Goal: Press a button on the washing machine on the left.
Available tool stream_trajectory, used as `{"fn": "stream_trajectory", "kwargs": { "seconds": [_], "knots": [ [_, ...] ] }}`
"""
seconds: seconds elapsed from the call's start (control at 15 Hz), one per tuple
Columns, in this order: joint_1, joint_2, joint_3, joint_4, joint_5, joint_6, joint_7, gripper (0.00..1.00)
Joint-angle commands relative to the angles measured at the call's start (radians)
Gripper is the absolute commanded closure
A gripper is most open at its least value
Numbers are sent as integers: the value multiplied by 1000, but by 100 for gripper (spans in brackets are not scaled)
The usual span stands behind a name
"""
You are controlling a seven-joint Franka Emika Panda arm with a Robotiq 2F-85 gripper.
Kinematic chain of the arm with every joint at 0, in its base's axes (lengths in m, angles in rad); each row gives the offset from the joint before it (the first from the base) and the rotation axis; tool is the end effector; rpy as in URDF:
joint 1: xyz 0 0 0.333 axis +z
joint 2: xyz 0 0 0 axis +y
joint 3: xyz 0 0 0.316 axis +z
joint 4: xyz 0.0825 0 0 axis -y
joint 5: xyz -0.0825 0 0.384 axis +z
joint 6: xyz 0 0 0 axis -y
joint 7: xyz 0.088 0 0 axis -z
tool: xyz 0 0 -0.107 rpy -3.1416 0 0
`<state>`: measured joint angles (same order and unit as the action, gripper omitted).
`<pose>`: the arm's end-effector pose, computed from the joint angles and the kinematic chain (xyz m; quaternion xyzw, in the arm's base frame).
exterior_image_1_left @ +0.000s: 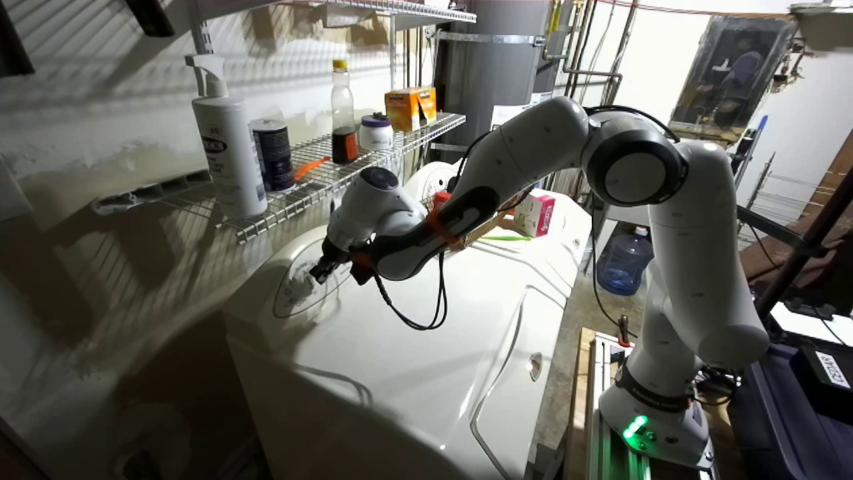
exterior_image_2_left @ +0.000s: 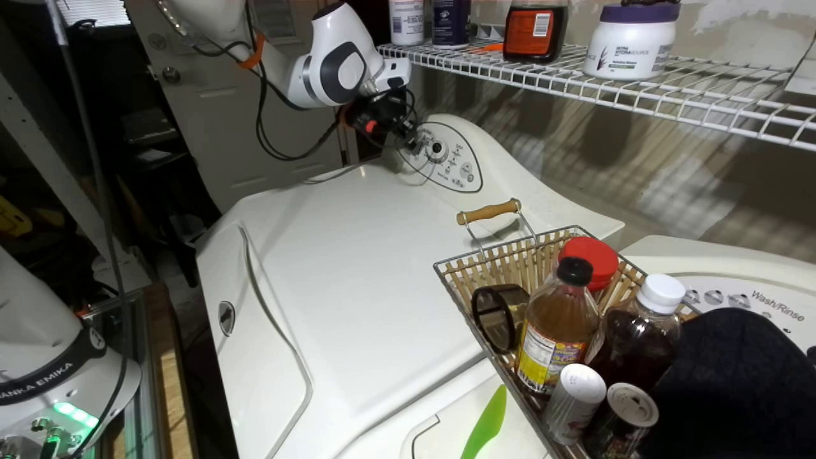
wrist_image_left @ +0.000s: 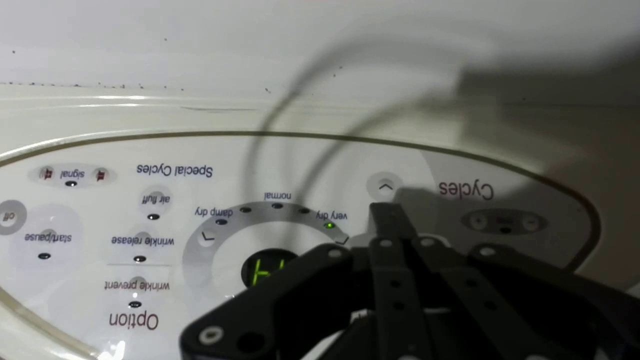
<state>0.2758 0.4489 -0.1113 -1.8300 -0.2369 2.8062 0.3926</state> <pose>0.6732 0.1314 0.3467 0.9621 -0.0005 0.2724 0.0141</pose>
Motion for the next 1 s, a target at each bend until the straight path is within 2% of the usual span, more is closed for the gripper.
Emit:
{"fn": "stream_trajectory", "kwargs": {
  "seconds": [0.0,0.93],
  "knots": [
    [-17,22,21,14,45,-19,-17,100],
    [-14,63,21,41,55,-8,-18,100]
  ]
}}
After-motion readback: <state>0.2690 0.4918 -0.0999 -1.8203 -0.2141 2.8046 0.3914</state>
